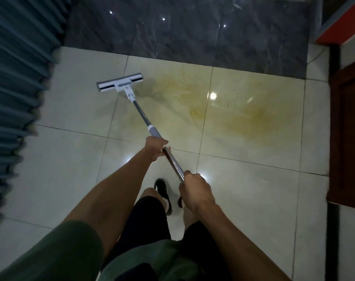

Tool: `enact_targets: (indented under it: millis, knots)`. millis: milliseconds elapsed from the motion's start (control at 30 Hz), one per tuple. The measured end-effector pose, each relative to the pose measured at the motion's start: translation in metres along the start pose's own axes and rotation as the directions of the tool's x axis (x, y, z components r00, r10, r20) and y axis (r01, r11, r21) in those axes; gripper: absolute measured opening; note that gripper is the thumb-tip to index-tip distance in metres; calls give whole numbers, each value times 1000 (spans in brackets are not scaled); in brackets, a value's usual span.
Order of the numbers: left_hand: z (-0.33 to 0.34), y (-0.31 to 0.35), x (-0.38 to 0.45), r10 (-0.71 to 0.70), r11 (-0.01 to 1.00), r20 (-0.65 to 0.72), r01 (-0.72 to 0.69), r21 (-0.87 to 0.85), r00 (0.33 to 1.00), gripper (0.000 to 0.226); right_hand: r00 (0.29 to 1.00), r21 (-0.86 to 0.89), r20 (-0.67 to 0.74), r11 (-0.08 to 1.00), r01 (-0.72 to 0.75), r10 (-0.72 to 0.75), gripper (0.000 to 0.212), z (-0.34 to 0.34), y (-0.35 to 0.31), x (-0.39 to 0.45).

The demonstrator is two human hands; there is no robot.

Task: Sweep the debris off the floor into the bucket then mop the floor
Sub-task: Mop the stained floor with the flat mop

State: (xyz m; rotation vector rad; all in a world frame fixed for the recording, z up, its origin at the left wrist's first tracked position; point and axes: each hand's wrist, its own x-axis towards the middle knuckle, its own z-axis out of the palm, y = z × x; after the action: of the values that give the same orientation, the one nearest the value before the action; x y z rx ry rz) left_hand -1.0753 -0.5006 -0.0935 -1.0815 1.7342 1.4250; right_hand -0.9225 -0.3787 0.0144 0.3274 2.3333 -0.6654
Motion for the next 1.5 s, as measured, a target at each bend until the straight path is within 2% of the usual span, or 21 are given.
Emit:
enact_targets:
  millis: [200,333,500,700,800,900,1033,1167,1300,1433,1500]
  knots:
    - [2,73,60,27,1000,35,-27,-14,999,33,999,27,-41,1000,-12,13,18,-29,-40,74]
    - [-2,130,104,31,1000,78,-31,-4,996,30,992,38,-117,998,-42,46,16,-47,-77,129]
    - [-14,205,174,29,999,98,-27,-22,995,36,978,119,-189,990,-71,92,18,-66,-137,211]
    - [-28,264,244,11,1000,147,-12,6,989,14,972,176,-173,976,-126,156,17,-77,-191,288]
    - [-38,280,261,-27,1000,204,27,-1,979,10,973,319,-137,938,-134,186,9,-80,-200,304]
    - [-44,281,267,-44,999,214,39,28,976,12,981,443,-53,884,-146,189,11,-81,-202,309]
    - [-41,264,266,-24,995,190,5,98,982,14,983,518,63,837,-178,171,13,-72,-199,297]
    - [-46,246,268,33,981,193,-68,182,981,16,956,622,204,727,-292,210,16,-55,-189,277]
    - [-44,220,257,69,972,146,-99,214,987,16,957,635,183,717,-289,223,22,-34,-177,255]
    - [-36,181,234,70,964,123,-98,246,990,21,965,623,143,738,-259,218,44,-10,-157,222]
    - [-32,154,220,63,960,117,-92,265,991,27,964,597,129,758,-263,233,48,6,-143,199]
